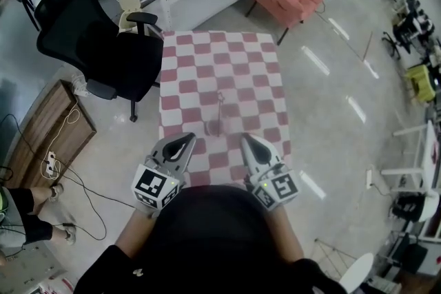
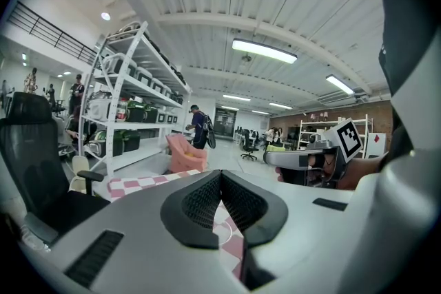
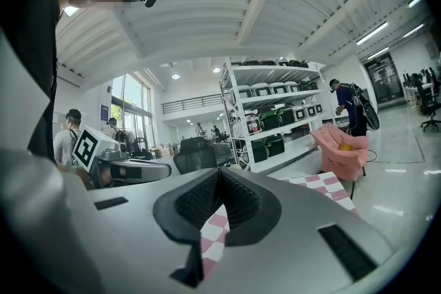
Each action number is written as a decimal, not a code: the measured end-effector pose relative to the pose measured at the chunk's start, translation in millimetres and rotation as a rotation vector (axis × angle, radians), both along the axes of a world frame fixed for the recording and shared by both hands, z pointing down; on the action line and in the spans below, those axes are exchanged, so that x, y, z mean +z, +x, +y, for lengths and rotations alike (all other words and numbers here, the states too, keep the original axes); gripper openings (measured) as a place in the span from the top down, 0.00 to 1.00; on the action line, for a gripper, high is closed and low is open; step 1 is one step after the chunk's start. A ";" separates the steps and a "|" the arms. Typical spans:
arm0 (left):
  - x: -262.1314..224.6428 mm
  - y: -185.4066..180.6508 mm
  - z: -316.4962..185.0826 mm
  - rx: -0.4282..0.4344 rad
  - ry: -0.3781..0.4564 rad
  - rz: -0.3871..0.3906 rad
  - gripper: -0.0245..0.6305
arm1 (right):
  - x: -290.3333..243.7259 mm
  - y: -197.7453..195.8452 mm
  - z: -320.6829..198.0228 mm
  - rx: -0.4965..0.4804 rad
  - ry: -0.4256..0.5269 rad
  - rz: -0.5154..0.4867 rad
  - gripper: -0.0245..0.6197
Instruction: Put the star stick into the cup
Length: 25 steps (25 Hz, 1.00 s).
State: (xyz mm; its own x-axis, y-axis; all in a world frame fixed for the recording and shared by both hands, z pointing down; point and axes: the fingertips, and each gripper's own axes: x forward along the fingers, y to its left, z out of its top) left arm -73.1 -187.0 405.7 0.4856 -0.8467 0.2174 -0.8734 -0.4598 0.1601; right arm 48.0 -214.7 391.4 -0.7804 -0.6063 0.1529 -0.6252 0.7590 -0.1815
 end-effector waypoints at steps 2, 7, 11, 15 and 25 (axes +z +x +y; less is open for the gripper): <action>0.6 1.0 1.5 -0.001 -0.003 0.001 0.90 | 1.8 1.6 1.9 0.004 0.002 0.022 0.93; 2.0 1.2 3.9 -0.002 -0.005 0.003 0.90 | 4.8 4.2 3.6 0.012 -0.004 0.026 0.93; 4.6 -1.0 5.6 -0.008 -0.011 0.000 0.90 | 4.9 4.1 3.7 0.017 -0.009 0.023 0.93; 7.3 -3.8 7.2 -0.015 -0.019 -0.002 0.90 | 4.7 2.3 2.6 0.015 -0.015 0.022 0.93; 11.3 -11.9 6.1 -0.040 -0.024 -0.007 0.90 | 5.1 -4.5 -3.2 0.000 -0.020 0.015 0.93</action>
